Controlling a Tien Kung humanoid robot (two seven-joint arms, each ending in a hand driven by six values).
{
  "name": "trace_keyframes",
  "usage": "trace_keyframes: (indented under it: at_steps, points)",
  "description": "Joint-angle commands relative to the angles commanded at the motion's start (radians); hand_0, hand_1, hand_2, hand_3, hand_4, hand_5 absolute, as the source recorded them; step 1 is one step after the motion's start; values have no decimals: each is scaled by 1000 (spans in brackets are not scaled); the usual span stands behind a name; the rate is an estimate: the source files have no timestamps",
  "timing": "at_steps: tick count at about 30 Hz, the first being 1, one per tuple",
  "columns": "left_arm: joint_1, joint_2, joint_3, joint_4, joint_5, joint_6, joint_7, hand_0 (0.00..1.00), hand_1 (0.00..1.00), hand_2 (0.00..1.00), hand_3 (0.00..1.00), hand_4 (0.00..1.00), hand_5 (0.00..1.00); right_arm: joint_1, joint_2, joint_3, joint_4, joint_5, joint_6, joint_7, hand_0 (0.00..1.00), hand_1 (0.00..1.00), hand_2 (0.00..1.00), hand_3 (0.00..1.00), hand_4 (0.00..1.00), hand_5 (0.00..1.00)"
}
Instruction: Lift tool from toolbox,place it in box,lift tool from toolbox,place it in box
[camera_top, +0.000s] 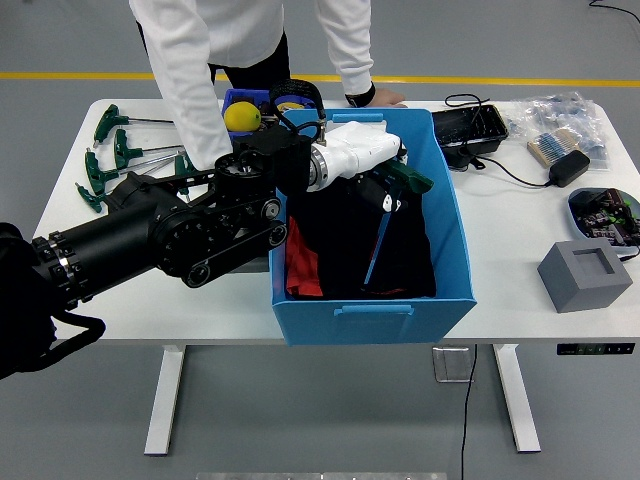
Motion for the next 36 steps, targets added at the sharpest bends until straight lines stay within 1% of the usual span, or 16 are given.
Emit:
trace_keyframes:
  at_steps: [4, 5, 10, 11, 14, 16, 17, 31, 33, 36]
  points:
    - [-2, -4, -9, 11, 9, 17, -11, 521, 566, 615, 615, 862, 570, 1, -1, -1, 0, -1, 0, -1, 686, 668, 733, 576, 778, 693]
    - [-3, -4, -13, 15, 12, 21, -14, 580, 627, 676, 656, 893, 587, 2, -1, -2, 0, -1, 0, 0, 682, 667, 732, 576, 777, 692]
    - [-3, -3, -31, 22, 21, 34, -18, 580, 627, 676, 656, 893, 587, 2, -2, -4, 0, 1, 0, 1, 682, 667, 732, 576, 777, 692]
    - [-2, -2, -38, 22, 24, 38, -18, 625, 671, 724, 677, 910, 601, 2, -2, -5, 0, 2, 0, 1, 683, 667, 732, 575, 777, 693]
    - [-1, 0, -55, 18, 33, 47, -19, 625, 671, 724, 677, 910, 601, 2, -2, -7, 0, 4, 0, 1, 683, 667, 732, 575, 777, 693]
    - [2, 1, -70, 12, 42, 51, -20, 625, 671, 724, 677, 910, 601, 2, -2, -7, 0, 4, 0, 2, 683, 667, 732, 575, 777, 693]
    - [3, 2, -75, 9, 45, 52, -20, 653, 696, 752, 704, 912, 604, 2, -2, -6, 0, 3, 0, 2, 682, 667, 732, 577, 778, 691]
    - [19, 10, -117, -27, 65, 56, -21, 657, 704, 760, 709, 915, 613, -5, 0, 4, 0, -5, -2, 0, 683, 666, 732, 575, 778, 690]
    - [25, 14, -129, -39, 76, 56, -21, 657, 704, 760, 709, 915, 613, -7, 0, 4, 0, -6, -2, 0, 683, 666, 732, 575, 778, 690]
    - [36, 25, -152, -74, 105, 52, -14, 660, 706, 760, 711, 914, 613, -9, 1, 6, 0, -4, -2, 0, 682, 665, 732, 575, 777, 690]
